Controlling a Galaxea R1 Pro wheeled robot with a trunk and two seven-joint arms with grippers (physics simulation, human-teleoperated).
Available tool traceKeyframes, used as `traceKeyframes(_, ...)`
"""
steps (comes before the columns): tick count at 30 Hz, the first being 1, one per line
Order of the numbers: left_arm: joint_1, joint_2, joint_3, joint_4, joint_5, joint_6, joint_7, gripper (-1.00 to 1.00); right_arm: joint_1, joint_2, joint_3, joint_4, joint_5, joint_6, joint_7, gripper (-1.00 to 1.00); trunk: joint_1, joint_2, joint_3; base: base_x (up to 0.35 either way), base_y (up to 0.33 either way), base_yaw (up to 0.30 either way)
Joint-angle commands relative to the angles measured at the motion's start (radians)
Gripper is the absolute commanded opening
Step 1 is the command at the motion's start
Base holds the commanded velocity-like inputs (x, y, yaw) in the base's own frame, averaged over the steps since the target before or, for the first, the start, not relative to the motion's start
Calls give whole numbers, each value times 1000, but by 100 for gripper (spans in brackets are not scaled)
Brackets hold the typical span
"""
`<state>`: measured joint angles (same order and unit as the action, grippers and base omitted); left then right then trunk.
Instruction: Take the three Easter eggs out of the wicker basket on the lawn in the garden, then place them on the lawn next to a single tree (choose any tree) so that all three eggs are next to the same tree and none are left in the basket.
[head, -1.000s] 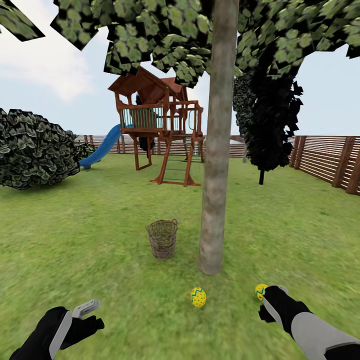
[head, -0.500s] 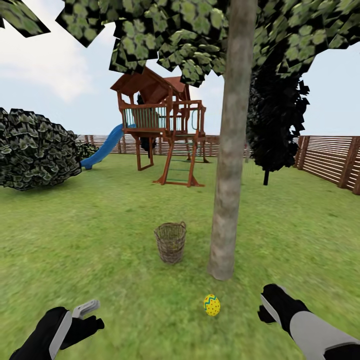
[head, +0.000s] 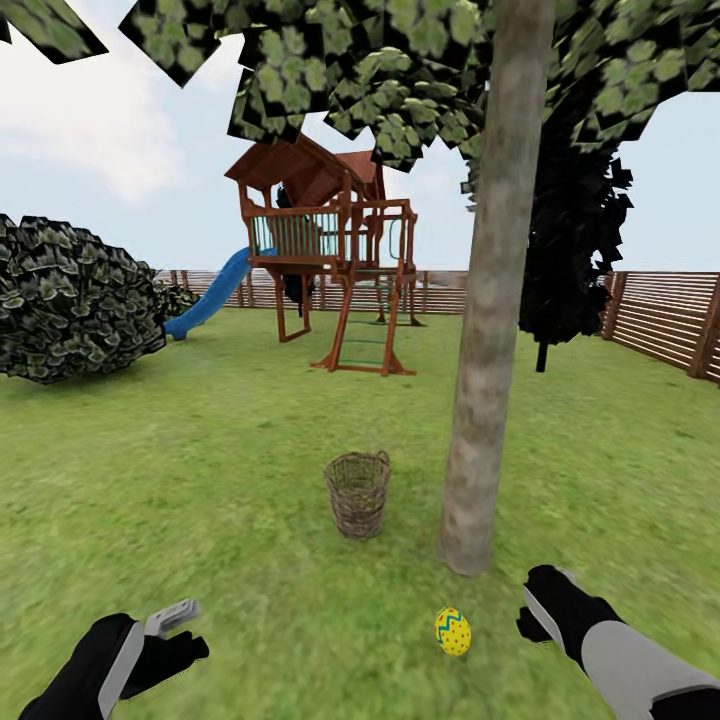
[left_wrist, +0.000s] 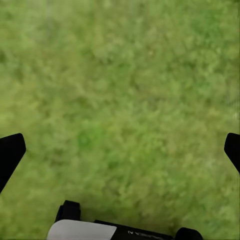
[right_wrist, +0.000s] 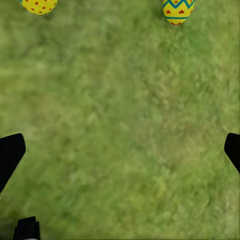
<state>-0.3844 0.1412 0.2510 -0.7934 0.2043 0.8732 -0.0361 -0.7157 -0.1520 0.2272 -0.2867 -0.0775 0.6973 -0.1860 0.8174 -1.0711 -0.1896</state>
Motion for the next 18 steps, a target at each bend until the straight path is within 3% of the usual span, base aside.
traceKeyframes(1,-1,0,2,0,0,4,-4,100,-1,0,6,-2,-8,5,-6,100,1,-1,-1,233,277,0)
traceKeyframes(7,-1,0,2,0,0,4,-4,100,-1,-1,6,-2,-8,5,-6,100,1,-1,-1,207,285,0)
traceKeyframes(18,-1,0,3,0,-2,4,-4,100,-1,0,6,-2,-8,5,-6,100,1,-1,-1,16,328,0)
